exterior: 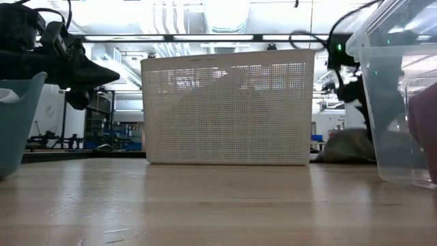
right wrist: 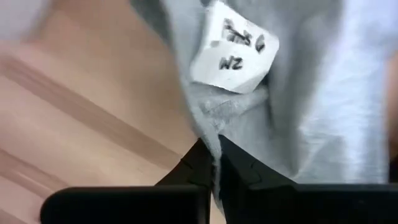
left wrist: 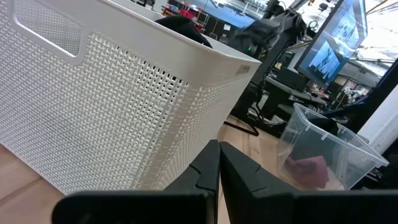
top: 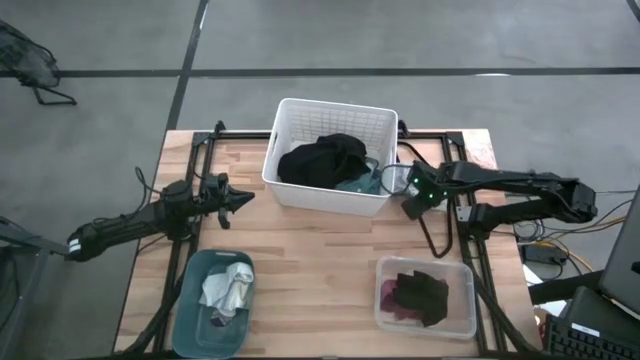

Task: Pick & Place Cloths
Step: Put the gray underwear into the transparent bin

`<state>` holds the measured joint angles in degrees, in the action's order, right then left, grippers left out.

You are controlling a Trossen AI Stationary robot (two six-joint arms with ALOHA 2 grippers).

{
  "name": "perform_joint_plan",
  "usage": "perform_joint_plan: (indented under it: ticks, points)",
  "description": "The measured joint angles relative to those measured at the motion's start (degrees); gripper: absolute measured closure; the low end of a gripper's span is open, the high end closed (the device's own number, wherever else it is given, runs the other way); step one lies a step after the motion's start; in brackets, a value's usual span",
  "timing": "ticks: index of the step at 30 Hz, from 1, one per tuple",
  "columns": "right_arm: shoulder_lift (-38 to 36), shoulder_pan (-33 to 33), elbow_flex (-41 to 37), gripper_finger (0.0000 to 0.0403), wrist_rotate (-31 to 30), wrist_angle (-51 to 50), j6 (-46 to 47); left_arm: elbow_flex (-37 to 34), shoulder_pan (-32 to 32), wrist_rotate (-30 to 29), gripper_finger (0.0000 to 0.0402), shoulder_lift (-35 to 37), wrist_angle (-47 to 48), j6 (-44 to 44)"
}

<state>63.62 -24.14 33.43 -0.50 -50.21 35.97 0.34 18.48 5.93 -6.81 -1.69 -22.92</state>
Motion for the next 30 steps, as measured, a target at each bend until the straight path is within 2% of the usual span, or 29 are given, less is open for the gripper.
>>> perform_joint_plan:
  ticks: [11, 18, 30]
  points:
    - [-9.1, 0.0, 16.5, 0.0394, -7.0, -11.0, 2.3, 0.0, 0.0, 0.0, 0.0387, 0.0, 0.0, 0.0]
    - [-12.4, 0.0, 28.5, 0.0394, -7.2, -13.2, 3.6, 0.0, 0.0, 0.0, 0.0387, 0.0, 0.0, 0.0]
    - [-12.5, 2.3, 47.3, 0.0394, -4.9, -21.8, 4.6, 0.0, 0.0, 0.0, 0.0388, 0.0, 0.0, 0.0]
